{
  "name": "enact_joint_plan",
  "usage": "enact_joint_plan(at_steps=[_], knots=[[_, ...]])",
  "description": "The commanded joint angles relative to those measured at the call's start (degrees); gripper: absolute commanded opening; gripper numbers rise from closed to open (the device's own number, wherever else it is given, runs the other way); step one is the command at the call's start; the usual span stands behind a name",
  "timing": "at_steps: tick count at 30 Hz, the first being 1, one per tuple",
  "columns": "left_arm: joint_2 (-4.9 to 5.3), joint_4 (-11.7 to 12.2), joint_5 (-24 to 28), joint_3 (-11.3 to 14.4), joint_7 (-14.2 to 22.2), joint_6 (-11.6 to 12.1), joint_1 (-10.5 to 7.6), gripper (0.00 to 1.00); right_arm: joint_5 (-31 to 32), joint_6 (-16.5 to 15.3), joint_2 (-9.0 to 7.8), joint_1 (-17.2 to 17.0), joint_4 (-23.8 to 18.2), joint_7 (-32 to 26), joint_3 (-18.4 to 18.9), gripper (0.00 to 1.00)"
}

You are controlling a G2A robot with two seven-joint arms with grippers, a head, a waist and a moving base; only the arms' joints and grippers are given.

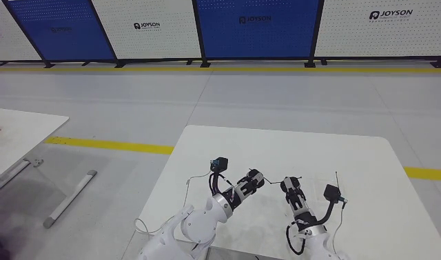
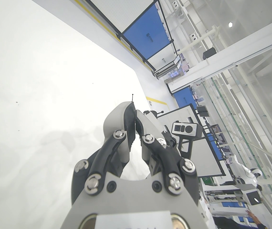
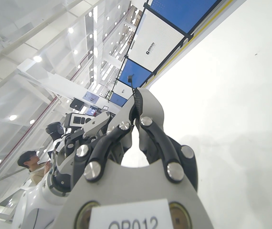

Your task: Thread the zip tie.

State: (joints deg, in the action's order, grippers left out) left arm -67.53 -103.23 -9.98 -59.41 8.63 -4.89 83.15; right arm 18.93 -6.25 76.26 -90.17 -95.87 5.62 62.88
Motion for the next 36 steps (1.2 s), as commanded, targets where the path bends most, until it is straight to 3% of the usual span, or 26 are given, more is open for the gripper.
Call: enact_joint_plan(at_steps=[1,36], knots=[[0.0,0.0,0.0,0.0,0.0,0.0,0.0,0.0,-0.22,-0.22,0.0,-0.22,-0.22,-0.07,0.25,0.0],[0.0,0.0,0.0,0.0,0.0,0.0,0.0,0.0,-0.08,0.04,0.68,-0.13,0.37,-1.33,0.56,0.0]])
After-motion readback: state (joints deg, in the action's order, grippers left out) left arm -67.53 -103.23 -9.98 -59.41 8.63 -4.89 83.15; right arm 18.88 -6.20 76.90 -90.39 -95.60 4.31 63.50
